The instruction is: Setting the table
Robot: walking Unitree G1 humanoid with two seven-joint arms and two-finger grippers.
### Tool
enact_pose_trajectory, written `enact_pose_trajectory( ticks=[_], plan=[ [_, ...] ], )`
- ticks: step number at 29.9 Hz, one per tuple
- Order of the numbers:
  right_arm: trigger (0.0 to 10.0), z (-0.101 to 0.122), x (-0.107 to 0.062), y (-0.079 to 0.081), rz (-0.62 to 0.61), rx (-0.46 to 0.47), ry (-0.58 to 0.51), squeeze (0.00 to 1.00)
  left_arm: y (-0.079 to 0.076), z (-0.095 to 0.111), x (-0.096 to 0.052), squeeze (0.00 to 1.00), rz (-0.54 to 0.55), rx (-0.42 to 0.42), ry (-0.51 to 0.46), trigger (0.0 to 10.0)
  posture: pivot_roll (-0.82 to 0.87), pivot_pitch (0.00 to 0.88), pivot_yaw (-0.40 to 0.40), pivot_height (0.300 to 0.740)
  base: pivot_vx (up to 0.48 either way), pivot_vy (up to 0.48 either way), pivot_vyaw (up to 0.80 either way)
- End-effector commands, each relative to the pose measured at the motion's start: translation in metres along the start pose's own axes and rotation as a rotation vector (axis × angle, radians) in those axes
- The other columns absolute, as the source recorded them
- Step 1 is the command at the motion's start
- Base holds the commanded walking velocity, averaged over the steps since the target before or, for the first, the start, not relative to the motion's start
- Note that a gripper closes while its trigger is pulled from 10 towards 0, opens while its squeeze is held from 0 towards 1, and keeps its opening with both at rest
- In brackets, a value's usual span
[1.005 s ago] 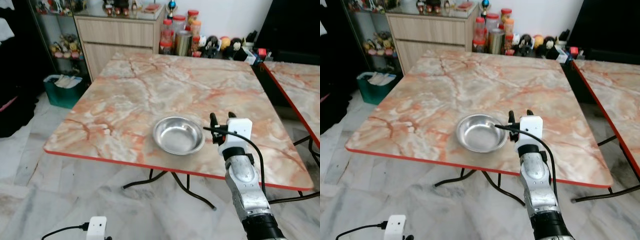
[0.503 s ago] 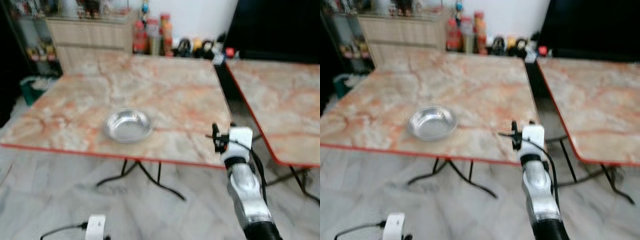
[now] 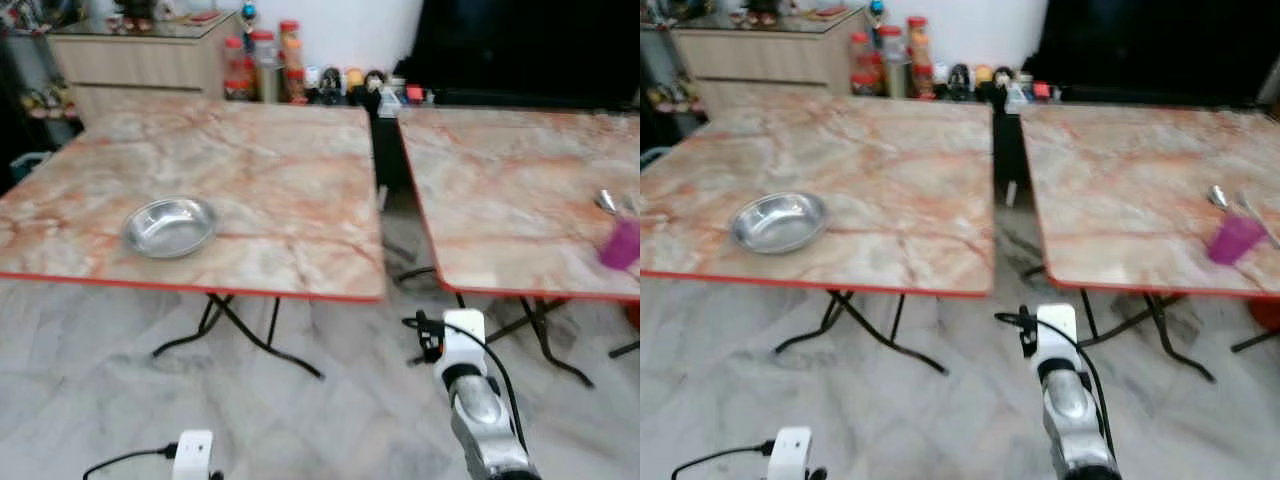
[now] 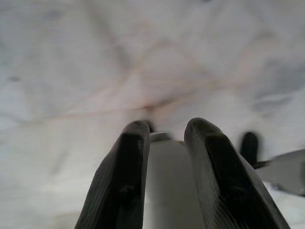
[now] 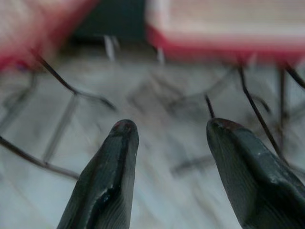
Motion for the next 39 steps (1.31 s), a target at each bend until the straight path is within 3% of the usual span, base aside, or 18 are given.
enact_pose_trajectory(
  ticks=[1, 2, 4, 5, 9, 10, 11, 13, 20, 25, 28, 39],
  plan=[
    [10.0, -0.009, 0.003, 0.010, 0.037, 0.051, 0.066, 0.00, 0.007, 0.002, 0.000, 0.00, 0.016, 0.016, 0.001, 10.0, 0.04, 0.000, -0.015, 0.732, 0.000, 0.000, 0.00],
    [10.0, -0.009, 0.003, 0.010, 0.037, 0.051, 0.066, 0.00, 0.007, 0.002, 0.000, 0.00, 0.016, 0.016, 0.001, 10.0, 0.04, 0.000, -0.015, 0.732, 0.000, 0.000, 0.00],
    [10.0, -0.043, -0.004, 0.023, 0.082, 0.110, 0.233, 0.00, 0.009, 0.002, 0.000, 0.00, 0.033, 0.031, 0.006, 10.0, 0.03, 0.000, -0.013, 0.732, 0.000, 0.000, 0.00],
    [10.0, -0.046, -0.005, 0.026, 0.095, 0.110, 0.247, 0.00, 0.008, 0.002, 0.000, 0.00, 0.031, 0.032, 0.004, 10.0, 0.03, 0.000, -0.013, 0.732, 0.000, 0.000, 0.00],
    [10.0, -0.058, -0.010, 0.032, 0.125, 0.084, 0.297, 0.00, 0.007, 0.001, 0.000, 0.00, 0.030, 0.031, 0.008, 10.0, 0.04, 0.000, -0.015, 0.732, 0.000, 0.000, 0.00],
    [10.0, -0.074, -0.020, 0.041, 0.159, 0.068, 0.371, 0.00, 0.007, 0.000, 0.000, 0.00, 0.028, 0.022, 0.012, 10.0, 0.05, 0.000, -0.020, 0.732, 0.000, 0.000, 0.00],
    [10.0, -0.074, -0.020, 0.041, 0.159, 0.068, 0.371, 0.00, 0.007, 0.000, 0.000, 0.00, 0.028, 0.022, 0.012, 10.0, 0.05, 0.000, -0.020, 0.732, 0.000, 0.000, 0.00],
    [10.0, -0.095, -0.034, 0.050, 0.189, 0.047, 0.461, 0.00, 0.007, -0.002, 0.000, 0.00, 0.037, 0.019, 0.023, 10.0, 0.04, 0.000, -0.020, 0.732, 0.000, 0.000, 0.00],
    [10.0, -0.106, -0.044, 0.062, 0.217, 0.057, 0.500, 0.00, 0.007, -0.004, 0.000, 0.00, 0.044, 0.026, 0.032, 10.0, 0.04, 0.000, -0.020, 0.732, 0.000, 0.000, 0.00],
    [10.0, -0.112, -0.049, 0.062, 0.222, 0.052, 0.517, 0.00, 0.007, -0.005, -0.001, 0.00, 0.042, 0.024, 0.033, 10.0, 0.05, 0.000, -0.028, 0.732, 0.050, 0.000, 0.00],
    [10.0, -0.119, -0.052, 0.050, 0.153, 0.112, 0.540, 0.00, 0.007, -0.006, -0.001, 0.00, 0.044, 0.021, 0.033, 10.0, 0.06, 0.000, -0.029, 0.732, 0.256, 0.000, 0.00],
    [10.0, -0.124, -0.053, 0.035, 0.110, 0.127, 0.559, 0.00, 0.010, -0.008, -0.001, 0.00, 0.048, 0.030, 0.041, 10.0, 0.03, 0.000, -0.023, 0.732, 0.273, 0.000, 0.00]
  ],
)
Point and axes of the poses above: a point about 5 cm out from each wrist's last joint towards the gripper, its own x axis pointing out of the wrist towards the gripper, its own z axis along the axis of the wrist's last joint, y = z × x, the point moved 5 cm from there along x, pointing out of the wrist towards the gripper, and after that the axes turned 14 degrees about -x, right-handed, at the moved point
